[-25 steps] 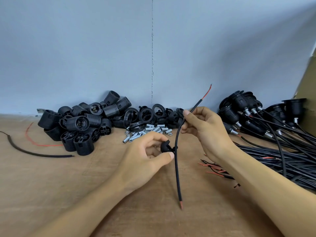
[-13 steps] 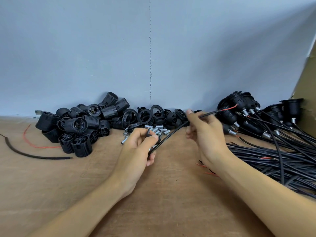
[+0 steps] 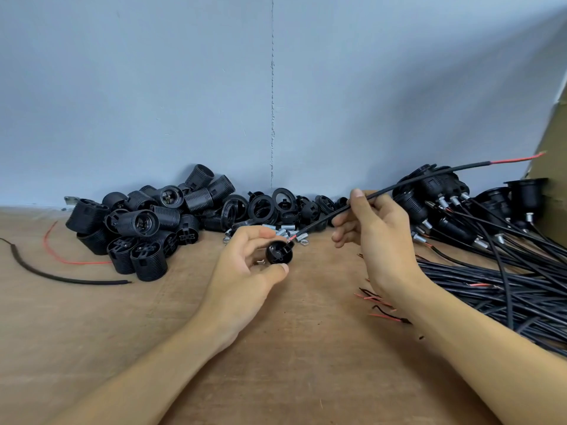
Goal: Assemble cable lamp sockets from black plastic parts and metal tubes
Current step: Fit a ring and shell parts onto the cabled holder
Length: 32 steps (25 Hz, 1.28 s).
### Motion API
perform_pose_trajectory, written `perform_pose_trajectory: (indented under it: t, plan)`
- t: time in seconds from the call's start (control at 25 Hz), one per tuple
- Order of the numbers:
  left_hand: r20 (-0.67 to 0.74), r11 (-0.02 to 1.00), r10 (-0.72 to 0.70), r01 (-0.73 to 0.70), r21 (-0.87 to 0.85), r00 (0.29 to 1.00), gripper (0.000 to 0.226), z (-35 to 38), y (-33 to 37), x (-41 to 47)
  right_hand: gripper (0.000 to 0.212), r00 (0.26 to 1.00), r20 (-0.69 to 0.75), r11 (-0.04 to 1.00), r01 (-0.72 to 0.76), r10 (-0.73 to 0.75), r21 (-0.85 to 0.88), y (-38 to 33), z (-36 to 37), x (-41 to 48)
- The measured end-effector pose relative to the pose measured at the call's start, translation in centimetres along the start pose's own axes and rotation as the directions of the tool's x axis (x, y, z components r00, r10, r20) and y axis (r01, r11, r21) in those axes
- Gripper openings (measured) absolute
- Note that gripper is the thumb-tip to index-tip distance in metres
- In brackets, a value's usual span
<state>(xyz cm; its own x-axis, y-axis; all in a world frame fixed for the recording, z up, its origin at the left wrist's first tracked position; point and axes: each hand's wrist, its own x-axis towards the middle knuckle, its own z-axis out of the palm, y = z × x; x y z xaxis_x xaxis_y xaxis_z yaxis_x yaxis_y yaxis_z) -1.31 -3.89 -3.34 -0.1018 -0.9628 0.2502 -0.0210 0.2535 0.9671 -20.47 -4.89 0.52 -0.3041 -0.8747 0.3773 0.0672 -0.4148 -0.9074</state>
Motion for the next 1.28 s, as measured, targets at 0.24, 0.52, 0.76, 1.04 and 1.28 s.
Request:
perform_pose_trajectory:
  t: [0.24, 0.52, 0.76, 1.04, 1.28]
  plan:
    - [-0.004, 0.996, 0.074, -0.074, 0.05, 0.997, 0.045, 0.2, -0.2, 0.0, 0.017, 0.99, 0.073, 0.98, 0.133, -0.123, -0.148, 0.2, 0.7, -1.3]
    - [-0.083, 0.982, 0.171, -0.163, 0.095, 0.982, 0.047, 0.0, -0.6, 0.0, 0.016, 0.966, 0.091, 0.94, 0.257, -0.242, -0.225, 0.2, 0.9, -1.8]
    - [-0.05, 0.979, 0.205, -0.203, 0.033, 0.978, 0.049, 0.0, -0.9, 0.1, 0.017, 0.946, 0.086, 0.899, 0.325, -0.314, -0.294, 0.0, 1.1, -1.8]
    - [-0.102, 0.968, 0.239, -0.229, 0.102, 0.966, 0.049, 0.1, -1.1, 0.2, 0.013, 0.889, 0.138, 0.789, 0.453, -0.437, -0.416, -0.2, 1.1, -2.2]
    - [-0.114, 0.964, 0.242, -0.225, 0.14, 0.964, 0.049, 0.1, -1.2, 0.2, 0.014, 0.882, 0.146, 0.782, 0.465, -0.447, -0.416, -0.2, 1.0, -2.2]
